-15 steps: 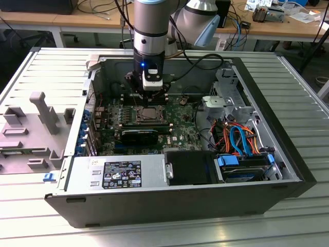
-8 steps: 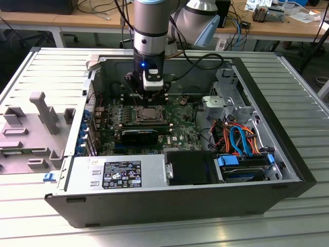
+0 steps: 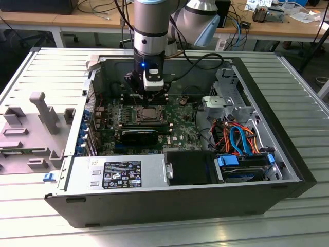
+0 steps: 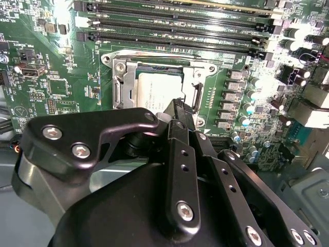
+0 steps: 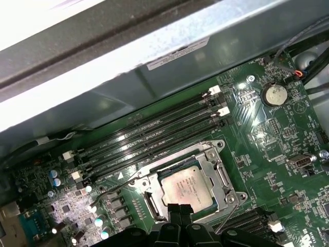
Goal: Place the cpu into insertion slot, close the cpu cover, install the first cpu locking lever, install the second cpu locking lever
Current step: 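Install the first cpu locking lever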
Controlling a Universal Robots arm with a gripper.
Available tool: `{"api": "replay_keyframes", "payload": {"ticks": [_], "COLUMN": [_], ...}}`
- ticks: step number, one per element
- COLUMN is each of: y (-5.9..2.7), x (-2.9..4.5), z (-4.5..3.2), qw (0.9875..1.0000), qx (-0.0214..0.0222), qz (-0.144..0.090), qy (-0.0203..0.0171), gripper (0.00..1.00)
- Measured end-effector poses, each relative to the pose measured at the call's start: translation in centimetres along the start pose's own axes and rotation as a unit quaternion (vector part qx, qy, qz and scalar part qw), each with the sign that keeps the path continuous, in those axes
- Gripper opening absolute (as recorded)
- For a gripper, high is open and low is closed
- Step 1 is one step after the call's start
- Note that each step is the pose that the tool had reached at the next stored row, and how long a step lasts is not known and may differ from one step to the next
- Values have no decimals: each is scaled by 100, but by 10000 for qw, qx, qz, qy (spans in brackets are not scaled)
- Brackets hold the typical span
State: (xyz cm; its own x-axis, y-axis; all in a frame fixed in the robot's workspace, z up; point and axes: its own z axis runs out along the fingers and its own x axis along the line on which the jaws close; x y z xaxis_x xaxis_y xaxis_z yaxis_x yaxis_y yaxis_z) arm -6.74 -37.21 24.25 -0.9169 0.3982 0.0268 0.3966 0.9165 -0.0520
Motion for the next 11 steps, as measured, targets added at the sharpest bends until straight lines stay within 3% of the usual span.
{"api": "replay_keyframes", "payload": {"ticks": [11], "y": [0], "x": [0], "z": [0], "qw": [10000], "qx": [2], "qz": [-68], "qy": [-4], "gripper": [11]}}
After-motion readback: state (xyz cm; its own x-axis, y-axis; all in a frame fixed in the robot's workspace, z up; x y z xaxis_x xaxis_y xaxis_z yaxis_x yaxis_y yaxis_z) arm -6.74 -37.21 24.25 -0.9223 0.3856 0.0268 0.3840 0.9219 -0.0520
